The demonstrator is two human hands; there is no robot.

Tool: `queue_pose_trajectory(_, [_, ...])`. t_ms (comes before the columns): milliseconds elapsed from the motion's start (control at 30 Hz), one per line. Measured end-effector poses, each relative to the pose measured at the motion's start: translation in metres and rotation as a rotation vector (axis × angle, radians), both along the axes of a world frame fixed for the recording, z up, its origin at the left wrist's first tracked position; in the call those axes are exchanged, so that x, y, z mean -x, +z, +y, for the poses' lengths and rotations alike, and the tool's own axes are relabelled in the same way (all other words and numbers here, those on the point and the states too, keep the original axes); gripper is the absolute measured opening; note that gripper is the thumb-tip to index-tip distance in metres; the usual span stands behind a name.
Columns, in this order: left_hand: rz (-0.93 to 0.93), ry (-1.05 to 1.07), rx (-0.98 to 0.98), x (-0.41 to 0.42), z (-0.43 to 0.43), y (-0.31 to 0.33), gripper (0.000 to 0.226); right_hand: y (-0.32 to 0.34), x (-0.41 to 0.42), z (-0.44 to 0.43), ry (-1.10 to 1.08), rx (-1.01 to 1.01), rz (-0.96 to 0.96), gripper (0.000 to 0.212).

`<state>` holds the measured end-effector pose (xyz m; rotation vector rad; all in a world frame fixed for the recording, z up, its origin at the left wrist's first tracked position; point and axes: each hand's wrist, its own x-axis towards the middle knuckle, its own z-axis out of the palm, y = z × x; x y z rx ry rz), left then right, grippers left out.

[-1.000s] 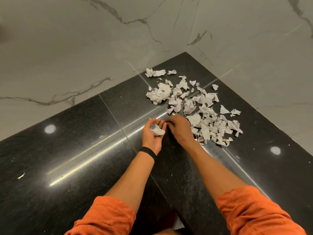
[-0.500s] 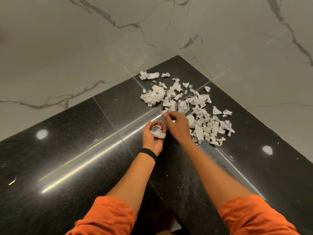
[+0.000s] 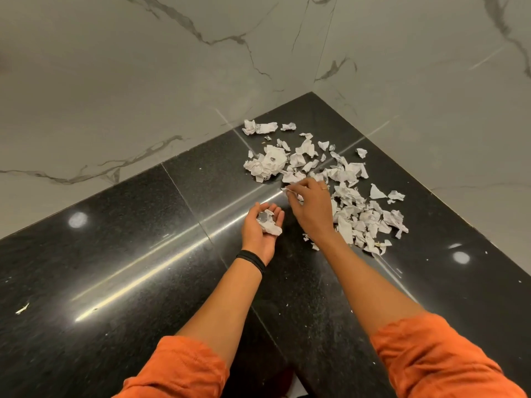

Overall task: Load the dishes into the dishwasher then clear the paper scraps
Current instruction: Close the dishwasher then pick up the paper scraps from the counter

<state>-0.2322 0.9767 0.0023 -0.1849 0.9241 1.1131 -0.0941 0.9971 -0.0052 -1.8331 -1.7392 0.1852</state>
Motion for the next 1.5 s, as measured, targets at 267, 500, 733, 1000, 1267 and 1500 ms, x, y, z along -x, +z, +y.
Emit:
queue_pose_trajectory(267, [0.031, -0.123, 0.003, -0.014, -0.008, 0.022, 0.033, 0.009, 0.033, -0.046, 0.202, 0.181, -0.027, 0.033])
queue_pose_trajectory(500, [-0.07, 0.016, 0.043, -0.007, 0.006, 0.01, 0.014, 0.015, 0.004, -0.011, -0.037, 0.132, 0.164, 0.025])
queue_pose_trajectory(733, [-0.032, 0.019, 0.033, -0.006, 0.01, 0.002, 0.016, -0.003, -0.018, -0.003, 0.048, 0.209, -0.444, 0.017])
queue_pose_trajectory(1000, [0.108, -0.131, -0.055, -0.016, 0.005, -0.006, 0.02, 0.02, 0.012, -0.038, -0.148, 0.001, 0.21, 0.016])
queue_pose_trajectory(1267, [-0.003, -0.137, 0.001, -0.016, 0.0, 0.005, 0.027, 0.025, 0.036, -0.047, 0.151, 0.135, 0.299, 0.018])
queue_pose_trajectory(1500, [-0.075, 0.044, 0.075, -0.002, 0.016, 0.0, 0.021, 0.015, 0.012, 0.008, 0.083, 0.138, 0.118, 0.029])
